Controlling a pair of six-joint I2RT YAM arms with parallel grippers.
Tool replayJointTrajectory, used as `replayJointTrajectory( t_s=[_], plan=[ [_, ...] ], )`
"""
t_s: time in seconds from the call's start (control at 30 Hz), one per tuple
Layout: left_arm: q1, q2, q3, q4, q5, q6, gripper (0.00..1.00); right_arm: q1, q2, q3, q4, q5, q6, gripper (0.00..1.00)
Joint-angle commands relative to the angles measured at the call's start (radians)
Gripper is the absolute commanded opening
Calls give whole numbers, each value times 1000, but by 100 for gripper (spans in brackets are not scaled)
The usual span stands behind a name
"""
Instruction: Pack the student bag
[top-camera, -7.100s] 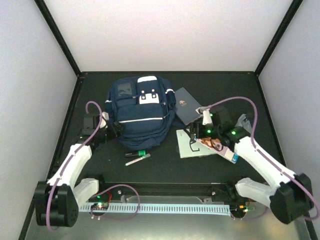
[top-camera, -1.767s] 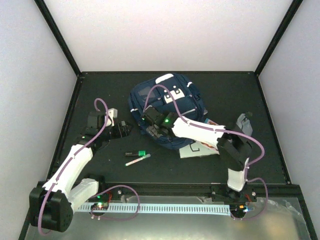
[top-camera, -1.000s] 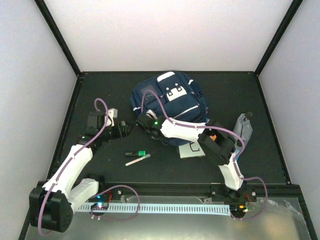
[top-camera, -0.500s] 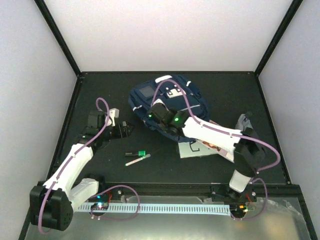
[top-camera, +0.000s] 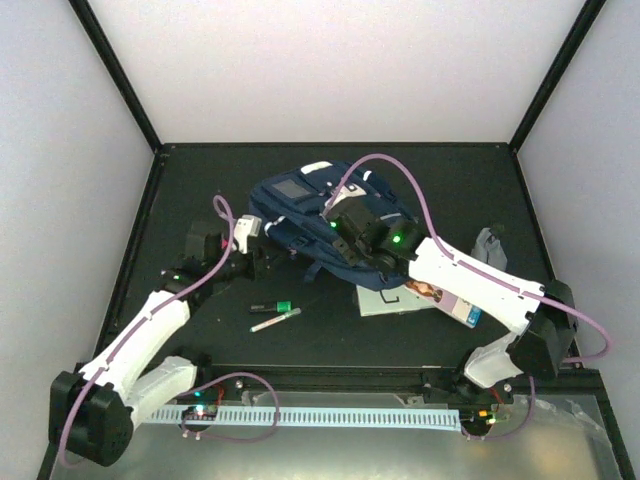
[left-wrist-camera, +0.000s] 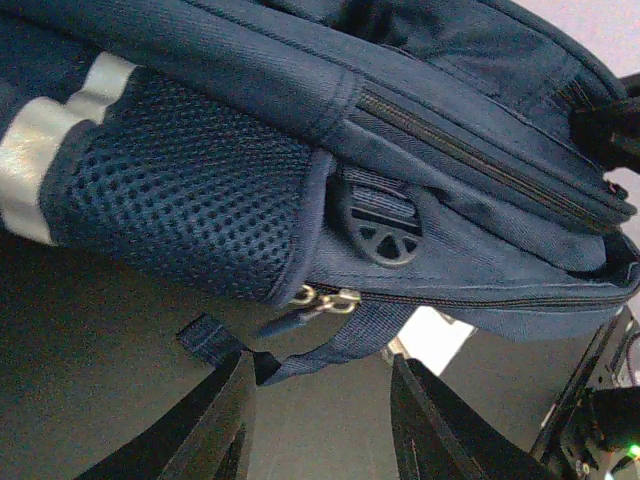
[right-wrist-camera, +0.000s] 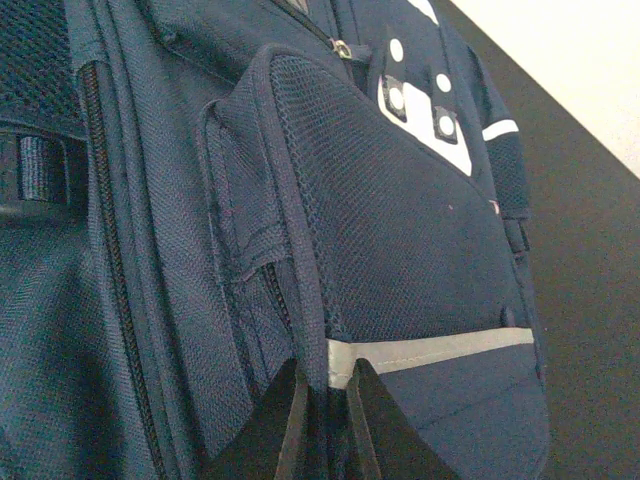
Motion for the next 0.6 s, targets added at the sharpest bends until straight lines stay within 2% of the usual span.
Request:
replayJointTrajectory(
  t_s=[0.0,0.13,0.2,0.27,0.37,0.57],
  plan=[
    [-25,6,21,37,6,26,36,-7,-46,33,33,-18,3,2],
    [-54,22,-2,97,51,4,20,-10,-45,60,19,-26,5,2],
    [-76,23,-18,139,57,-11,18,-11,-40,72,16,-34,4,2],
    [-91,24,-28,151,27,-24,19,-15,-34,83,9,-45,7,2],
    [-94,19,-46,158,-27,-23,28,-16,-31,98,0,-55,10,2],
    [-95,23,-95,204,-51,-2,34,-30,-35,116,-13,-91,9,2]
  ],
)
